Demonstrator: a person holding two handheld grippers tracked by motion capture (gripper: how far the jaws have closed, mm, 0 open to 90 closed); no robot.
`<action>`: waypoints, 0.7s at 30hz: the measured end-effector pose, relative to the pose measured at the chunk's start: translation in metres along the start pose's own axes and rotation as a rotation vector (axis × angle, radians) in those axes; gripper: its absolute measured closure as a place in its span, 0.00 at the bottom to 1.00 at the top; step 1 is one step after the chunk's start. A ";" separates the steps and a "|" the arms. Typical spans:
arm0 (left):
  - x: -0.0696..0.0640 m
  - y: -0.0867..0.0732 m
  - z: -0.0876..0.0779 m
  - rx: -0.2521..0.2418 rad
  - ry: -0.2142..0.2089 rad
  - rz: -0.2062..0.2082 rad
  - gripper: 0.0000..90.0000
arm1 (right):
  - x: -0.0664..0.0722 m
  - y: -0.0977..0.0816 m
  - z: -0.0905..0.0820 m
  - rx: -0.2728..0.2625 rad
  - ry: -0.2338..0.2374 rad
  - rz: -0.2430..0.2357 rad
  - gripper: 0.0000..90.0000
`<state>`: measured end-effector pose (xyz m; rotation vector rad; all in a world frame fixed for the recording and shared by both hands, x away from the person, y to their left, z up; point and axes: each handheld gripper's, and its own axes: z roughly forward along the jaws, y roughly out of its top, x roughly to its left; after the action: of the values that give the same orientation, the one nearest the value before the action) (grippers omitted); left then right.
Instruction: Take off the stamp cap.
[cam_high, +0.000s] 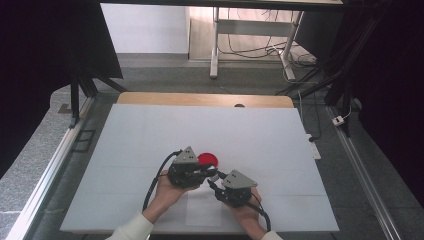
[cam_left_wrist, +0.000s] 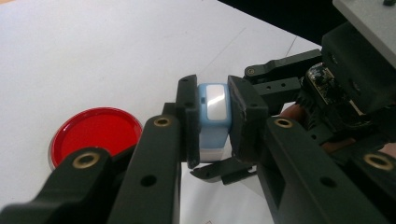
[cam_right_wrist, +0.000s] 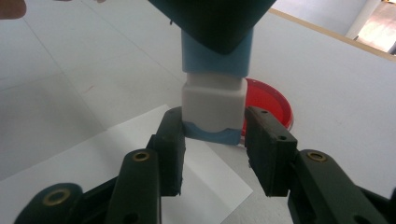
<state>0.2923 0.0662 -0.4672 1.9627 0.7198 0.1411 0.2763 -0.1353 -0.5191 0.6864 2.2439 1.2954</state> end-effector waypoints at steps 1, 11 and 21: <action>0.000 0.000 0.000 -0.001 0.000 -0.001 0.83 | 0.000 0.000 0.000 0.000 -0.001 0.001 0.66; 0.000 -0.001 0.000 -0.002 0.006 -0.002 0.83 | 0.001 0.001 0.000 0.005 -0.013 -0.015 0.70; 0.001 -0.001 0.001 0.003 0.008 0.000 0.83 | 0.003 0.001 0.002 0.013 -0.023 -0.010 0.70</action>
<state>0.2928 0.0658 -0.4690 1.9664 0.7250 0.1478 0.2754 -0.1316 -0.5198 0.6900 2.2365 1.2636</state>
